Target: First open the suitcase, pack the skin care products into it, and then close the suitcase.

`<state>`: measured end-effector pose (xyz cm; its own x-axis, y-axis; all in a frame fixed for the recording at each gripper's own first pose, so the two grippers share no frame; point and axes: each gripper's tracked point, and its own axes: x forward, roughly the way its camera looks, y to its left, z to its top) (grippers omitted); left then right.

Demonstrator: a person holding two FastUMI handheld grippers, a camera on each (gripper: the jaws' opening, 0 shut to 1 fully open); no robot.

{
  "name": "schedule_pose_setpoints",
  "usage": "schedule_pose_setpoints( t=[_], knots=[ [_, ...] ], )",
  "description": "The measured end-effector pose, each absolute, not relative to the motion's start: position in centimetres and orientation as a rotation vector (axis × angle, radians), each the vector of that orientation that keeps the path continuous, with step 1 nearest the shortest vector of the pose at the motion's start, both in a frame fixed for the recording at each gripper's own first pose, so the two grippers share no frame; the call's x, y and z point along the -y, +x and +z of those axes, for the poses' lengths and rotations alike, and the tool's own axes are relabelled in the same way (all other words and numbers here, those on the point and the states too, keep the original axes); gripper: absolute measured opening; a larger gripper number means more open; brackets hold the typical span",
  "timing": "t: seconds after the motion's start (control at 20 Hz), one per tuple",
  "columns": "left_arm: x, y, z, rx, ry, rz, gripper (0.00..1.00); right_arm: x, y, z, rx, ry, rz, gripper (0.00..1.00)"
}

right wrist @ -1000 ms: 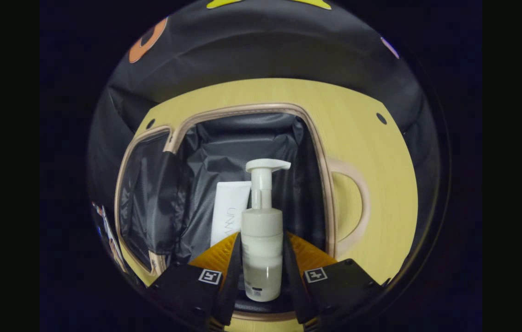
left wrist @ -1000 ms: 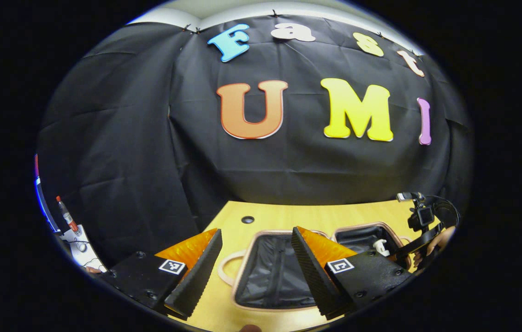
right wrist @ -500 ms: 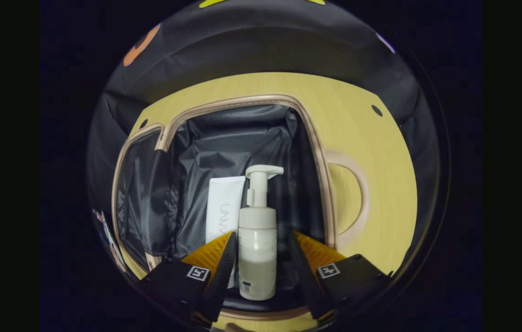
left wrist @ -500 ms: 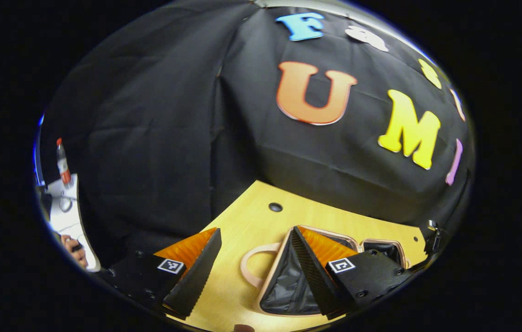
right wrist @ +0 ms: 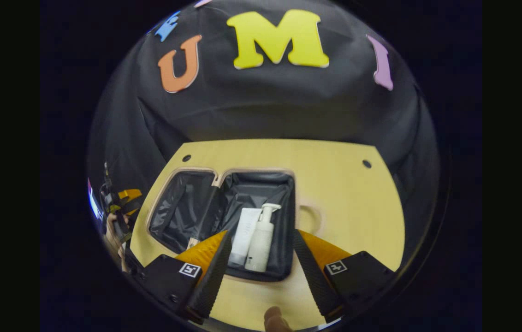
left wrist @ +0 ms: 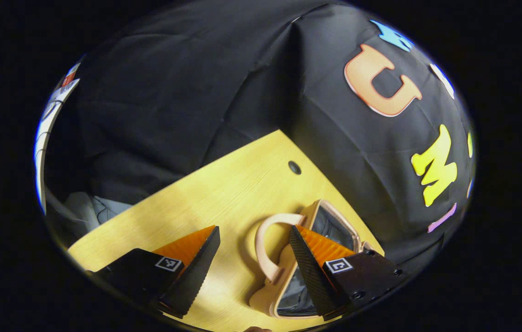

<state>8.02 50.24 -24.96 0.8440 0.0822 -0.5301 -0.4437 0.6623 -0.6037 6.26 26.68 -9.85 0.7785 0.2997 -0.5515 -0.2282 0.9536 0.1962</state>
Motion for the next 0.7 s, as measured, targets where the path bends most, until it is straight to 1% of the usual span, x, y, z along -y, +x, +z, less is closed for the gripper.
schedule_pose_setpoints(
  t=[0.15,0.2,0.25,0.3,0.35,0.4,0.45,0.5,0.55,0.6,0.65,0.7],
  knots=[
    [-48.5,8.9,-26.0,-0.511,-0.854,0.271,0.96,-23.0,2.4,-5.7,-0.526,0.074,0.276,0.80],
    [-47.9,9.4,-26.1,-0.515,-0.887,0.256,0.96,-21.6,1.2,-4.4,-0.491,0.054,0.260,0.76],
    [-47.5,9.7,-26.3,-0.515,-0.915,0.252,0.95,-20.7,0.4,-3.2,-0.456,0.046,0.241,0.77],
    [-47.2,10.2,-26.7,-0.521,-0.934,0.251,0.88,-19.8,-0.4,-1.9,-0.418,0.042,0.220,0.80],
    [-47.0,10.4,-27.1,-0.534,-0.943,0.257,0.84,-18.9,-1.3,-0.7,-0.380,0.045,0.193,0.76],
    [-46.8,10.6,-27.6,-0.544,-0.944,0.269,0.85,-18.0,-2.0,0.8,-0.335,0.050,0.167,0.79],
    [-46.5,10.9,-27.8,-0.549,-0.949,0.263,0.70,-17.3,-2.5,2.0,-0.300,0.046,0.143,0.80],
    [-46.2,11.1,-27.8,-0.551,-0.953,0.260,0.60,-16.4,-3.2,3.1,-0.261,0.035,0.111,0.80],
    [-46.3,11.1,-28.2,-0.562,-0.949,0.280,0.53,-15.3,-3.8,4.4,-0.224,0.025,0.075,0.79],
    [-46.5,11.1,-28.8,-0.582,-0.947,0.304,0.33,-14.4,-4.4,5.4,-0.193,0.016,0.044,0.80],
    [-46.3,11.1,-29.0,-0.588,-0.961,0.318,0.34,-13.6,-5.1,6.1,-0.170,0.011,0.015,0.80],
    [-46.6,10.9,-28.5,-0.576,-0.980,0.327,0.31,-13.2,-5.6,6.5,-0.155,0.015,0.000,0.77]
  ],
)
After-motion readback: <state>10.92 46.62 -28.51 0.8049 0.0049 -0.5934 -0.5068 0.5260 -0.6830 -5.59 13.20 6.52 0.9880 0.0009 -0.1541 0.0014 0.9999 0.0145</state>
